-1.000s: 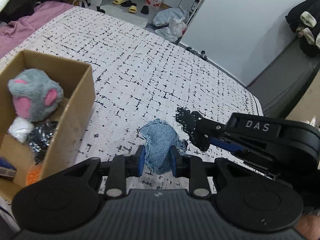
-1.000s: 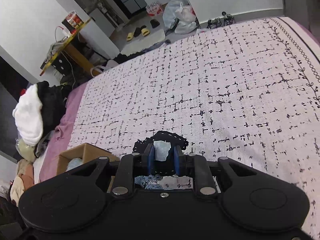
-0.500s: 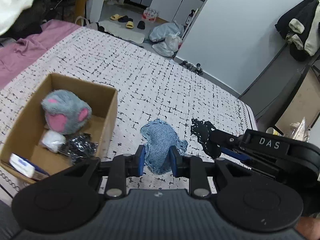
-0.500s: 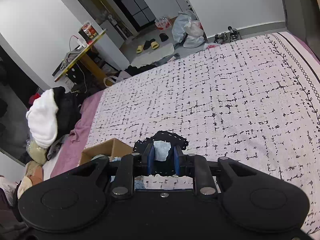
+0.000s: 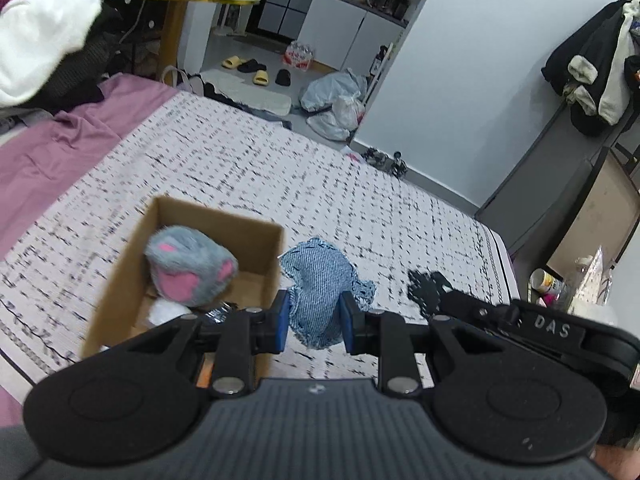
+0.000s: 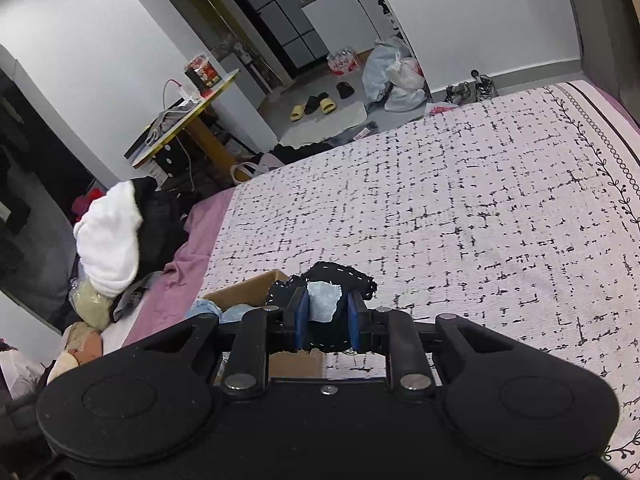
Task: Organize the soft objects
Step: 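Carry the denim sock over the box with both tools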
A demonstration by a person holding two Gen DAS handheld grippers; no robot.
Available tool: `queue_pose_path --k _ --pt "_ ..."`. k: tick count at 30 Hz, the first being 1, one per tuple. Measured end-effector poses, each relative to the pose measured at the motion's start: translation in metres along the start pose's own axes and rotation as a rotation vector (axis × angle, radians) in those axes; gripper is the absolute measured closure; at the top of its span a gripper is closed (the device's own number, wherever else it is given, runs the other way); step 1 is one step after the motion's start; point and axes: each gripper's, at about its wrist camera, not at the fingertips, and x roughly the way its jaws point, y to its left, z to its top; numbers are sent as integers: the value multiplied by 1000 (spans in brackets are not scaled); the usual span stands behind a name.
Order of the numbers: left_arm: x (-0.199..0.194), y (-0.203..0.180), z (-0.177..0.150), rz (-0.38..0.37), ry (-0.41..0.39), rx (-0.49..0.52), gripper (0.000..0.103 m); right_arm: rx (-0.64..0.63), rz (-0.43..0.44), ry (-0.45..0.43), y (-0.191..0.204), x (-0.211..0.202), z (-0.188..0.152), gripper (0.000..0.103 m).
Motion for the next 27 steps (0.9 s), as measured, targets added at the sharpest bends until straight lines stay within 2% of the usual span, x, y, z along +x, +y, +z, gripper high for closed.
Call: queue_pose_path --k 14,27 --pt "-24 50 9 40 -20 -19 78 -48 21 -13 44 0 -10 82" --pt "-8 92 -4 67 30 -77 78 -101 15 29 75 24 -25 82"
